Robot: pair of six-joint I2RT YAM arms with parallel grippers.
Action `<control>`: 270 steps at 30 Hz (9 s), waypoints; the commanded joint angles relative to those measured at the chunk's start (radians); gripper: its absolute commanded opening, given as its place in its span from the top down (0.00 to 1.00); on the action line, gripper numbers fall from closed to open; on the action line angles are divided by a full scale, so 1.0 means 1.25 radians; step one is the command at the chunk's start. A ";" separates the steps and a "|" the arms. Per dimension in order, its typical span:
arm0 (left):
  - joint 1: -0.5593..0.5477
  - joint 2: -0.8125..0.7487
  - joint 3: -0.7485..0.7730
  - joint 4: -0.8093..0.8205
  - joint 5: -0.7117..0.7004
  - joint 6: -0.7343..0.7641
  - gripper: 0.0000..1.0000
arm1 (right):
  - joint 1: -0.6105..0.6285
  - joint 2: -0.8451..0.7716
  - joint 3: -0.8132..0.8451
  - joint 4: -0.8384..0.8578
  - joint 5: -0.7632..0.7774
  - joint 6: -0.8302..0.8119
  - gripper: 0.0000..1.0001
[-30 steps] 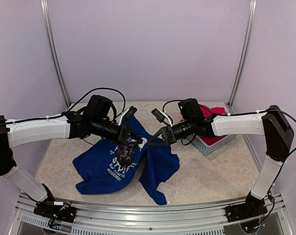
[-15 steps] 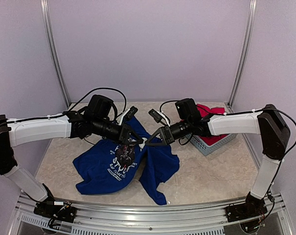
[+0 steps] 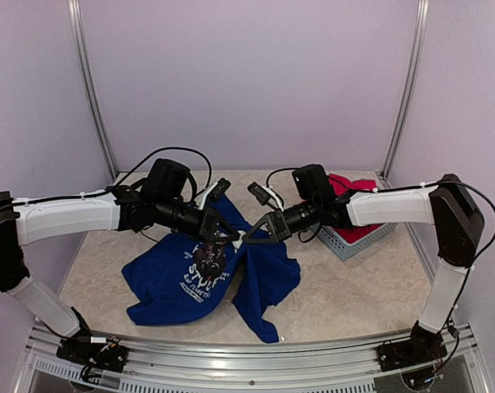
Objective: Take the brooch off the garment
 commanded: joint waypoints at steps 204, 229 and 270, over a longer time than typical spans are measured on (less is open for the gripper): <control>-0.030 0.102 0.044 -0.039 -0.167 0.079 0.67 | 0.037 -0.108 0.057 -0.137 0.419 -0.135 1.00; 0.009 0.026 0.010 -0.048 -0.196 0.037 1.00 | 0.123 -0.154 0.032 -0.312 0.789 -0.378 1.00; 0.085 -0.072 0.078 0.013 0.066 -0.033 0.26 | -0.027 -0.095 0.198 -0.270 0.111 -0.109 1.00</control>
